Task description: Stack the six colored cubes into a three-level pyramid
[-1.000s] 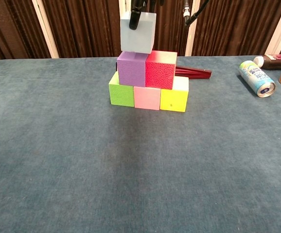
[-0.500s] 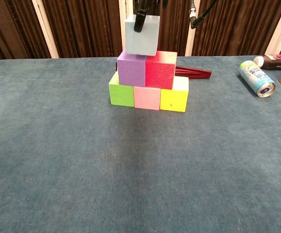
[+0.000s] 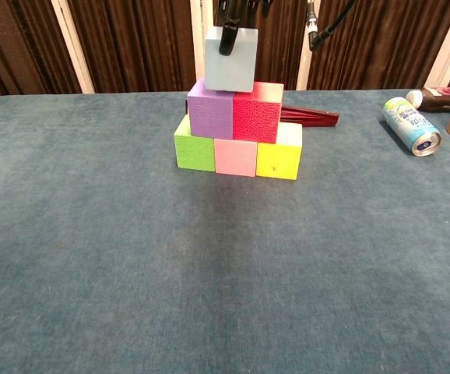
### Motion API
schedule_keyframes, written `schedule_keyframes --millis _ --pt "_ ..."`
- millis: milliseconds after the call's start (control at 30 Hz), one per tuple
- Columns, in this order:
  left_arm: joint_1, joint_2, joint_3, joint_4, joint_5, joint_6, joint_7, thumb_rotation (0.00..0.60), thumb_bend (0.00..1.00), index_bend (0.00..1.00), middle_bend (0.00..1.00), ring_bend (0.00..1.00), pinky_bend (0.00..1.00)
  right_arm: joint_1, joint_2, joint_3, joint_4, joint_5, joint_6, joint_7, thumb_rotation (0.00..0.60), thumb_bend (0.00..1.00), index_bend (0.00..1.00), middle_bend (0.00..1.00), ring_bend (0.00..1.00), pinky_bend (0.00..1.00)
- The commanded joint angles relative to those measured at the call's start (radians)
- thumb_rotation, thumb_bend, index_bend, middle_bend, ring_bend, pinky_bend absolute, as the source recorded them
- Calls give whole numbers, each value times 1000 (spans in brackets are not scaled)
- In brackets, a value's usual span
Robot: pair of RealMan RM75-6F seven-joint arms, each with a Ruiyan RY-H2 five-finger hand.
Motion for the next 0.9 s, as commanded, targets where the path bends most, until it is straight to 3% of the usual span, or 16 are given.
schedule_keyframes --millis 33,900 --pt "0 0 0 -1 -1 1 1 600 396 103 0 0 0 -1 -3 -2 4 -2 -3 2 600 280 414 315 157 0" --pt "-1 -3 -3 0 -12 1 8 600 396 103 0 0 0 2 -1 -2 -6 0 11 0 600 280 376 286 136 0"
